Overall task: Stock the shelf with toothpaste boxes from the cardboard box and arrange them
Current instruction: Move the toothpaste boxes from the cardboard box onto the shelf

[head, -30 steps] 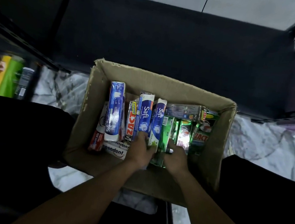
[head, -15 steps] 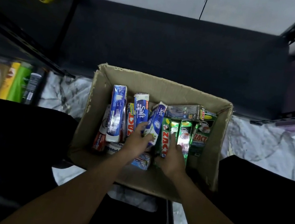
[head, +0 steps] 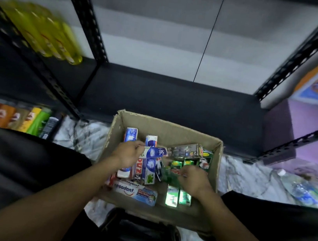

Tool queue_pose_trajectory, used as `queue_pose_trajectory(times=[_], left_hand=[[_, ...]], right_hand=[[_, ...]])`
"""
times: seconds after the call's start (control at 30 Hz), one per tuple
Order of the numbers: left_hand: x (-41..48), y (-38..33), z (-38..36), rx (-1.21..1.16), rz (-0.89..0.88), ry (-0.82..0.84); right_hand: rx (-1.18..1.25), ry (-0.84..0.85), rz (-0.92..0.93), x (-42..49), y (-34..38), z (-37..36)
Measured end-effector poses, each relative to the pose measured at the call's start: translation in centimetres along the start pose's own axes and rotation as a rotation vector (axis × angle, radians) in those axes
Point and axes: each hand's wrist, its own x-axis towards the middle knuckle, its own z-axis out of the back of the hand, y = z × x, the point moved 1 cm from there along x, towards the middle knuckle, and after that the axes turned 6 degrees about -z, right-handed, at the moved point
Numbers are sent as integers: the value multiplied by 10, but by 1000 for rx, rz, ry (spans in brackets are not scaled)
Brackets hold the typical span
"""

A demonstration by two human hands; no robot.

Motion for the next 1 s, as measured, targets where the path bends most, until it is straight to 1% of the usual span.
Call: queue_pose_trajectory(times=[0.1,0.23,0.43,0.6,0.7,0.83,0.93,1.0], left_hand=[[-20,-12,38,66,-131,-55],[-55,-40,99,174,-298,-166],[-117,-91,187,262,-526,-270],[-178,-133,244,279,-667,-422],[-210,-152,276,265,-712,-529],[-237,-170,315,253,-786,-710],[-244,-180,336,260,-811,-838],[-241,-186,347,286,-810,-913]], right_hand=[[-57,-17,70,-14,10,31],[-5,-130,166,-37,31,91],[69,-317,390,-97,83,194],[81,-490,508,-157,127,271],[127,-589,575,-194,146,314],[335,-682,689,-226,159,363],[584,-733,761,-231,168,390],[738,-772,771,-225,174,404]])
